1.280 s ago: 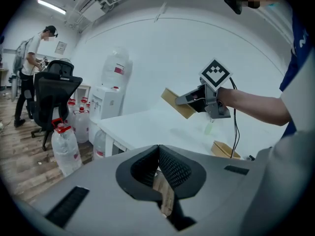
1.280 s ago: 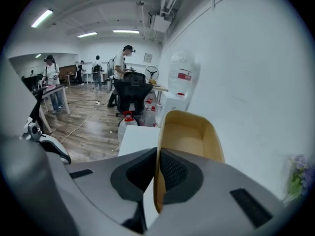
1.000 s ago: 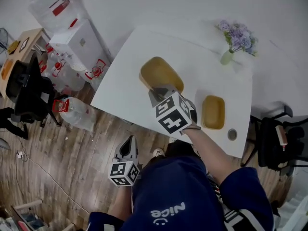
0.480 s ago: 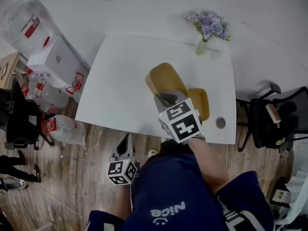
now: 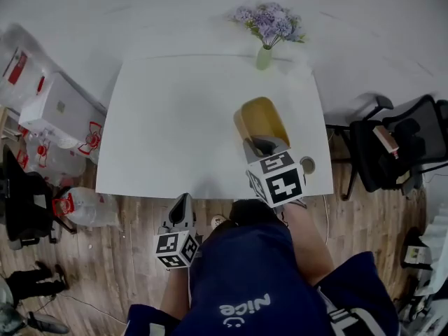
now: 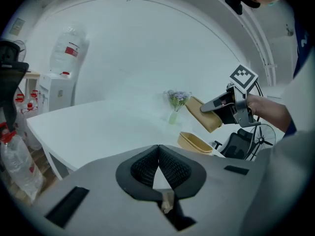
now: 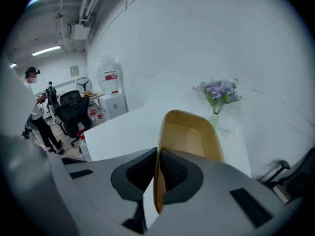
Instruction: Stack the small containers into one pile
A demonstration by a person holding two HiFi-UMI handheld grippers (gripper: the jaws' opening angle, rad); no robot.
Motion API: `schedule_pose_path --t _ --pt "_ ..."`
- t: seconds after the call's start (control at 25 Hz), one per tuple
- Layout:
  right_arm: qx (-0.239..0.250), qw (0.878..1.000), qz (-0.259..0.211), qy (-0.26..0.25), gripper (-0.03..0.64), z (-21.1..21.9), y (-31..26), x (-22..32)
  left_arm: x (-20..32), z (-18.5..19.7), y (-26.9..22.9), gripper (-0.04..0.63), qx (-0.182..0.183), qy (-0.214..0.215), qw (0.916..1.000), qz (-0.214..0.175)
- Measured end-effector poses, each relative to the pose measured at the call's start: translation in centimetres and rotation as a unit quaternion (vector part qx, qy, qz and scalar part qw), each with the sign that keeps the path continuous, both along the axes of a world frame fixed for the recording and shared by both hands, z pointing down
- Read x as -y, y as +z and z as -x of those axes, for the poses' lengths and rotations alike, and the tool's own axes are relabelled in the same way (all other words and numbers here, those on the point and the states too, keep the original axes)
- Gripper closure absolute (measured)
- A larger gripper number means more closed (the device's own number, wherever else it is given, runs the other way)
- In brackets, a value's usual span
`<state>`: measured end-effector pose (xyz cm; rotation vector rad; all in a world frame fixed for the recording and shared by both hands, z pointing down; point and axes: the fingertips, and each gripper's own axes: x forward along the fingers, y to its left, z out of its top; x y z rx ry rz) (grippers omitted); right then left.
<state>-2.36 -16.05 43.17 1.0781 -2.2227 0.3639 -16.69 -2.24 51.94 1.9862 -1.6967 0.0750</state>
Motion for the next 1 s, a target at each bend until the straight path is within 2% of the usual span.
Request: schedule_pose_path --t 0.24,0.64,0.76,1.0 --pt "-0.025 0.998 0.021 0.061 0.563 -5.3 1.7 0.6 1.5 -2.3 0.3 0.577 0.002 0.039 0.9992 0.004" --pt "-0.037 0.991 0.058 0.118 0.563 -7.6 4.7 1.3 3.5 -5.2 0.7 0.577 0.005 0.091 0.9958 0.003" --pt "-0.067 0.99 0.057 0.106 0.563 -7.4 5.6 1.7 3.8 -5.3 0.6 0.577 0.009 0.093 0.9956 0.001" --pt "-0.073 0.989 0.075 0.104 0.563 -7.2 7.0 2.2 4.8 -5.4 0.8 0.577 0.012 0.097 0.9952 0.004"
